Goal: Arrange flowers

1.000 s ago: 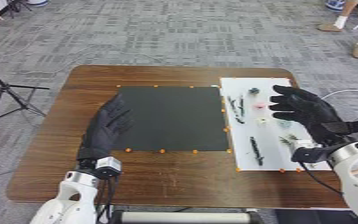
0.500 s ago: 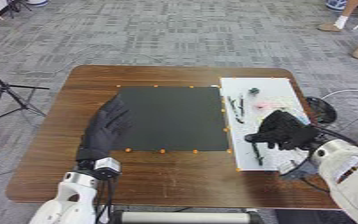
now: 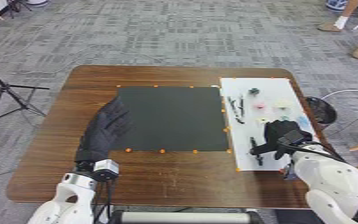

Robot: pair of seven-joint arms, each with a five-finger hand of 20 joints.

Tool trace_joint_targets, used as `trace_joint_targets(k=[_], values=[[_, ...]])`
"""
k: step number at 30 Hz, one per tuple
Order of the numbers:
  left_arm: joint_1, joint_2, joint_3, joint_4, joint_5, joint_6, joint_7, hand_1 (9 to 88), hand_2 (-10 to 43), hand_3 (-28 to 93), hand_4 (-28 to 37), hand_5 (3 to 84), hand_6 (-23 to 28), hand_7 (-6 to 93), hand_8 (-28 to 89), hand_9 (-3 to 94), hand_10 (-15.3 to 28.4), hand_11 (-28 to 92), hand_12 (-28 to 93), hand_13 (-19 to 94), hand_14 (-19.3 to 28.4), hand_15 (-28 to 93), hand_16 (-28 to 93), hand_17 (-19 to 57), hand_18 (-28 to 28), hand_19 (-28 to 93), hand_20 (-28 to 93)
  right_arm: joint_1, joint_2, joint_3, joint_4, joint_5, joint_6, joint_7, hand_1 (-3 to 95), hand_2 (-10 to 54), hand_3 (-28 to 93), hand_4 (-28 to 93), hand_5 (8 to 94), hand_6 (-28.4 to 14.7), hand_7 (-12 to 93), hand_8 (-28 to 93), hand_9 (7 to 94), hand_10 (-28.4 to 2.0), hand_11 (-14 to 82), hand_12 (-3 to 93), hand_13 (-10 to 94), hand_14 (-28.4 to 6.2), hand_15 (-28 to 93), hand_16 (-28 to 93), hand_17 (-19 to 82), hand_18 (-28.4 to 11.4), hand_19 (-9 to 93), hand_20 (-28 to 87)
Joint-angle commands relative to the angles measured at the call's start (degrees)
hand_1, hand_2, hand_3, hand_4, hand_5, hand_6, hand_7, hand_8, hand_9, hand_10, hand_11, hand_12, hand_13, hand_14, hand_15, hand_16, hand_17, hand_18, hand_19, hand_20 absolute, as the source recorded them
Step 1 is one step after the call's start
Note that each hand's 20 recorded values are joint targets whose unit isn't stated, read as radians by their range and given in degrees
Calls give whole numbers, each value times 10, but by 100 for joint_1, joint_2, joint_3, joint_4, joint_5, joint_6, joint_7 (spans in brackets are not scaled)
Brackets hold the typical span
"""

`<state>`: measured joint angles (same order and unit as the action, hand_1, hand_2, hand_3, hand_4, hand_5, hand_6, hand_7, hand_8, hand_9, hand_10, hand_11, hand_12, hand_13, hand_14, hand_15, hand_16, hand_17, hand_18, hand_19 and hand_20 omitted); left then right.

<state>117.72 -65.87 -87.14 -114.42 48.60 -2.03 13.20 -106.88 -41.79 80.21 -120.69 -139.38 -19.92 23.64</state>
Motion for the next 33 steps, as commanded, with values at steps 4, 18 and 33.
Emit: trace_joint_targets(k=[4, 18, 33], values=[[20, 26, 5, 13, -12, -61, 8, 277, -74, 552, -283, 226, 20, 207, -104, 188, 94, 110, 223, 171, 128, 161, 77, -126, 243, 456, 49, 137, 157, -105, -59, 220, -448, -80, 439, -95, 224, -215, 786, 18, 415, -165, 837, -112, 428, 294, 723, -105, 744, 299, 335, -216, 889, 260], [-9, 2, 12, 39, -44, -93, -64, 274, -74, 561, -283, 227, 21, 205, -103, 188, 94, 112, 224, 171, 128, 160, 80, -127, 241, 452, 52, 492, -24, -993, 382, 53, -1086, 222, 302, -95, 753, -280, 730, 7, 276, -150, 782, -118, 411, 295, 681, -100, 729, 293, 302, -209, 853, 262], [5, 14, -24, 23, -59, -79, -53, 269, -72, 564, -283, 227, 20, 204, -102, 188, 94, 110, 223, 171, 127, 157, 81, -129, 241, 450, 54, 28, -158, -814, -130, -15, -1928, 445, 442, -95, 510, -283, 740, 18, 310, -151, 755, -113, 473, 357, 659, -102, 754, 323, 294, -206, 845, 280]])
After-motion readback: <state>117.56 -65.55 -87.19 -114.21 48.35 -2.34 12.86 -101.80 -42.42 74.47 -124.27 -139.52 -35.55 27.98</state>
